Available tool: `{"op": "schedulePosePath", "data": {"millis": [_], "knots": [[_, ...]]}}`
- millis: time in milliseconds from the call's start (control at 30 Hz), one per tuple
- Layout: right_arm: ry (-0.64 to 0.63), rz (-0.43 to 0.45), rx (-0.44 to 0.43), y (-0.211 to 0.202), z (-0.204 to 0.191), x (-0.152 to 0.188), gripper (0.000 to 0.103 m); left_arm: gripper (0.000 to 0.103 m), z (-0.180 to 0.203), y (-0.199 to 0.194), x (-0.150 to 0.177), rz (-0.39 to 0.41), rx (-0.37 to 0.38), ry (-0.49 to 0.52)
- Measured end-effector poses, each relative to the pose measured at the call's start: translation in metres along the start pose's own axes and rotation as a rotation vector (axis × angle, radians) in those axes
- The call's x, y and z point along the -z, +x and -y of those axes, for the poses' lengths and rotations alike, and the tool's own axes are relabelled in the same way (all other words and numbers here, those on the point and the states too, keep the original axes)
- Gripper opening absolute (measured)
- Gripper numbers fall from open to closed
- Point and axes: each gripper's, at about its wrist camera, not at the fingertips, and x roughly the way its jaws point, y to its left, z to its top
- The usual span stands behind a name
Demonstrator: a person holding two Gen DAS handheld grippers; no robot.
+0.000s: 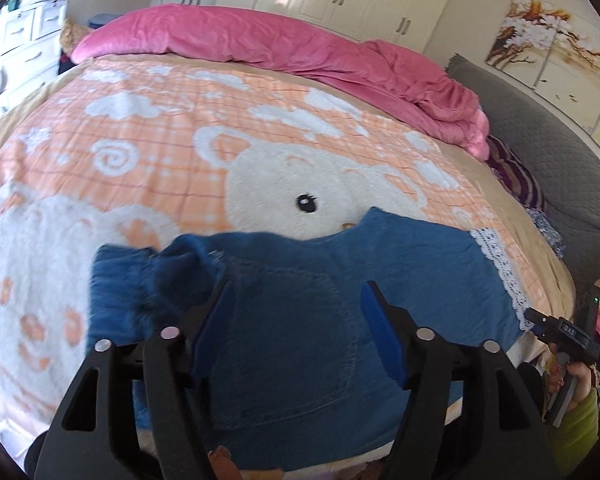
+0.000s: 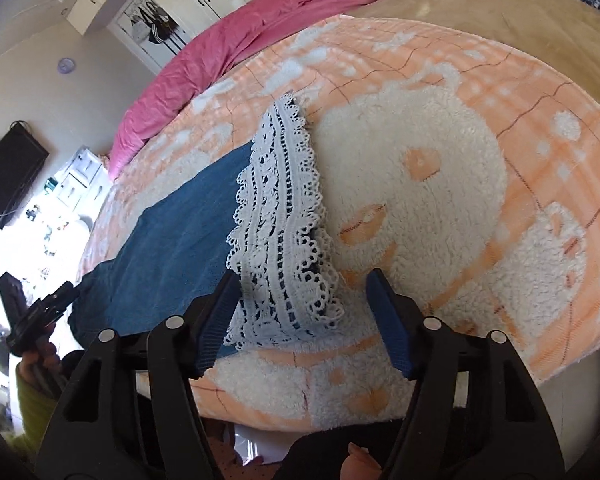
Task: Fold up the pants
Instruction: 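Lay the lace hem down on the denim and open both tools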
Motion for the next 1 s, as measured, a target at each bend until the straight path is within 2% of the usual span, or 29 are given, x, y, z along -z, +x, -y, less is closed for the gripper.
{"op": "schedulePosePath", "data": {"millis": [33,100,167,200,333,500,600,800,867,1000], "knots": [[-0.018,-0.007,-0.005,0.001,-0.004,0.000,0.052,0.068,-0.002,-0.001,0.001,-0.003,-0.016,-0.006],[-0.041,-0.023,-0.030,0.000,-0.012,0.002,0.048,0.068,-0.004,-0.001,0.002,-0.007,-0.044,-0.013],[-0.048,-0.036,-0.057,0.002,-0.015,0.003,0.029,0.069,-0.005,0.004,0.003,-0.027,-0.079,-0.008],[-0.035,-0.042,-0.092,0.003,-0.016,0.004,0.025,0.069,-0.007,0.007,0.004,-0.042,-0.098,-0.013],[-0.049,-0.029,-0.070,0.004,-0.021,0.008,0.021,0.068,-0.016,0.010,0.009,-0.066,-0.132,-0.045],[-0.062,0.019,-0.037,-0.020,-0.015,0.007,0.020,0.066,-0.023,0.006,0.015,-0.084,-0.161,-0.043],[-0.086,-0.036,0.038,-0.007,-0.011,0.017,0.021,0.066,-0.021,0.007,0.018,-0.093,-0.176,-0.027],[-0.061,-0.013,0.042,-0.002,-0.006,0.021,0.023,0.066,-0.022,0.009,0.019,-0.098,-0.184,-0.016],[-0.071,-0.014,0.059,-0.004,-0.009,0.022,0.025,0.066,-0.023,0.009,0.019,-0.096,-0.180,-0.019],[-0.080,-0.007,0.114,-0.014,-0.010,0.024,0.039,0.066,-0.024,0.009,0.019,-0.096,-0.173,-0.022]]}}
